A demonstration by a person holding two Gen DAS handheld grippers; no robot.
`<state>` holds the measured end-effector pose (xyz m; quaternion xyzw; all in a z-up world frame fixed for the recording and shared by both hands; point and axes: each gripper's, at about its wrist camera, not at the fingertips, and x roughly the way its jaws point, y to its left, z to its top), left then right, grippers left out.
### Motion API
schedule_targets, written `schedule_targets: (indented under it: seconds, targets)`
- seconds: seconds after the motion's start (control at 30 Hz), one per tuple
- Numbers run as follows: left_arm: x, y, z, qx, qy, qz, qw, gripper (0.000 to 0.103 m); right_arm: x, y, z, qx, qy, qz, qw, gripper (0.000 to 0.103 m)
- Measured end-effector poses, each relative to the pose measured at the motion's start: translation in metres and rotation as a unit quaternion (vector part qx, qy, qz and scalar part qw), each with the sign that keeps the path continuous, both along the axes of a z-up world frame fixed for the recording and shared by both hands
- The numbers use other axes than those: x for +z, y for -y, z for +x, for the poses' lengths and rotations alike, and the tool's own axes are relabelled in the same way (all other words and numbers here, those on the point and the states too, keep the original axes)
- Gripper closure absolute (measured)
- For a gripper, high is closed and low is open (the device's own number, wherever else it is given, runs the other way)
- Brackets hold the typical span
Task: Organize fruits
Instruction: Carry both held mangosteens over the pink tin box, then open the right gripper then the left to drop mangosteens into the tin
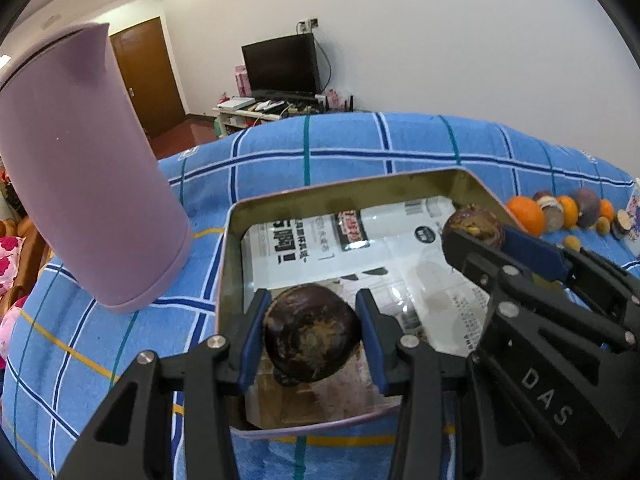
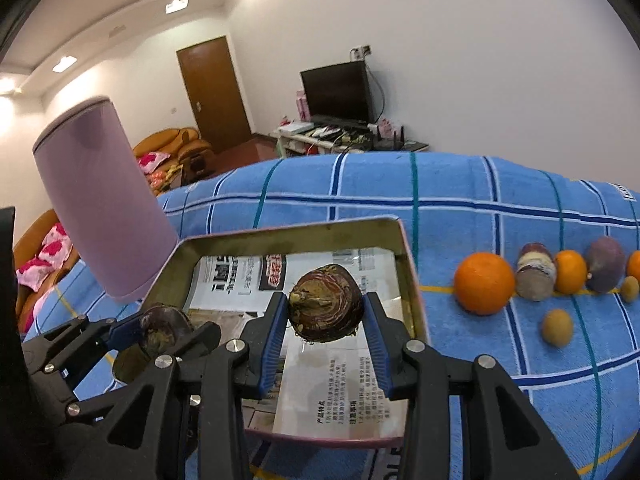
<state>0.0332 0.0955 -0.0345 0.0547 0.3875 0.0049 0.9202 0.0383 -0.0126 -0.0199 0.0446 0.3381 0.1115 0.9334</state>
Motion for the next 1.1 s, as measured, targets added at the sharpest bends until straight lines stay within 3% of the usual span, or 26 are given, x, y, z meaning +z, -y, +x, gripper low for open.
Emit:
schedule_targets:
  seconds: [0.13, 0.77, 0.93, 1.1]
  targets:
    - [-0.002, 0.0, 0.001, 0.004, -0.002, 0.002, 1.0, 0.058, -0.009, 0.001, 0.008, 0.004, -0.024, 0.007, 1.0, 0.062]
    - [-0.006, -0.008, 0.006, 0.008, -0.011, -0.019, 0.9997, 0.058, -0.008, 0.009, 0.0, 0.018, -0.017, 0.02, 0.999, 0.062]
    - [-0.006, -0.011, 0.008, 0.007, -0.014, -0.025, 0.9996, 0.057, -0.006, 0.011, -0.004, 0.026, -0.016, 0.037, 0.999, 0.045]
    - [-0.007, -0.011, 0.009, 0.006, -0.015, -0.027, 0.9995, 0.057, -0.003, 0.014, -0.007, 0.017, -0.01, 0.055, 0.998, 0.045]
